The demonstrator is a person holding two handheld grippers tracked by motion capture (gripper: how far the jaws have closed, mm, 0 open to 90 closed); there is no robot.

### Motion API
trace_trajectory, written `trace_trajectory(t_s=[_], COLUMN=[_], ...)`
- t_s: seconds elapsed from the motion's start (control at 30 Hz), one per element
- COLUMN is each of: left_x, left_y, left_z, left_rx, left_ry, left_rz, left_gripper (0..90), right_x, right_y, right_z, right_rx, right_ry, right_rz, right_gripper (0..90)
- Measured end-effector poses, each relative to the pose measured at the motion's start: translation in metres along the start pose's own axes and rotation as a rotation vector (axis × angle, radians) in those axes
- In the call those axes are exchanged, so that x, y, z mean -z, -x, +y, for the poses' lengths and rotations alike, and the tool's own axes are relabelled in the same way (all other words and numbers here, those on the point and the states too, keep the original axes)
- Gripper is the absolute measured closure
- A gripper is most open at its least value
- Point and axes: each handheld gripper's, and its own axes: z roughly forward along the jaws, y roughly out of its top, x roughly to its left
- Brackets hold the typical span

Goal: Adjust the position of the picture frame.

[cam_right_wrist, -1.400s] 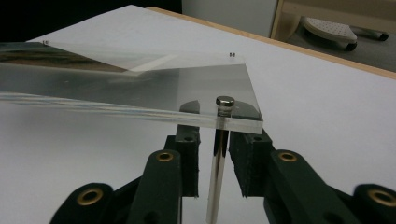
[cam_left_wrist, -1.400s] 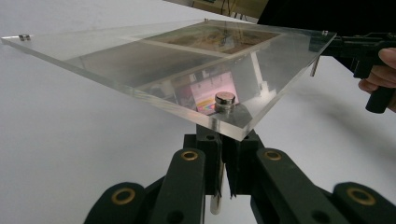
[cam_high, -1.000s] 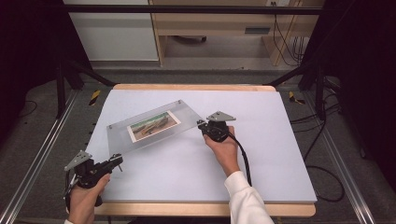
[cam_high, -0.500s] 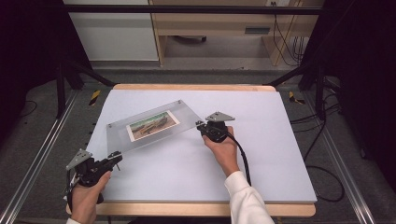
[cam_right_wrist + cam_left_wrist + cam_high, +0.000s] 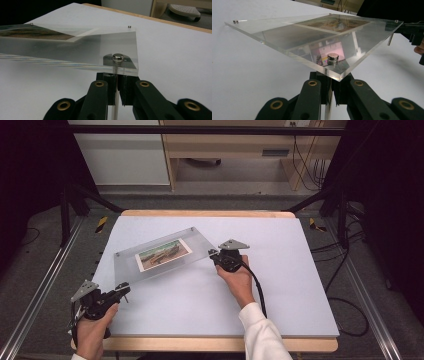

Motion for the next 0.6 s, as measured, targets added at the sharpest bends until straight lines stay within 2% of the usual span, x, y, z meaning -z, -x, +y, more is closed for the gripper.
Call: trace_trajectory(t_s=[0.1,0.17,0.23,0.37,0.6], left_x=[0.0,-0.001,0.0,-0.001,0.007], left_y=[-0.001,0.0,0.0,0.001,0.001], left_z=[0.0,0.001,0.001,0.002,0.013], left_rx=[0.001,-0.007,-0.008,-0.025,-0.056], left_ry=[0.004,0.003,0.004,0.004,0.033], left_rz=[0.004,0.008,0.009,0.017,0.029], left_gripper=[82.5,83.0,83.1,83.4,83.4], right_x=[-0.001,-0.003,-0.004,-0.004,0.008], right_y=[0.0,-0.001,-0.002,-0.003,-0.009], right_z=[0.002,0.002,0.004,0.005,0.011], right_rx=[-0.019,-0.013,-0.014,-0.013,-0.013], right_ry=[-0.005,-0.01,-0.02,-0.023,-0.002], right_rz=[0.005,0.006,-0.011,-0.018,-0.011], right_gripper=[83.3,80.9,84.6,85.0,85.1])
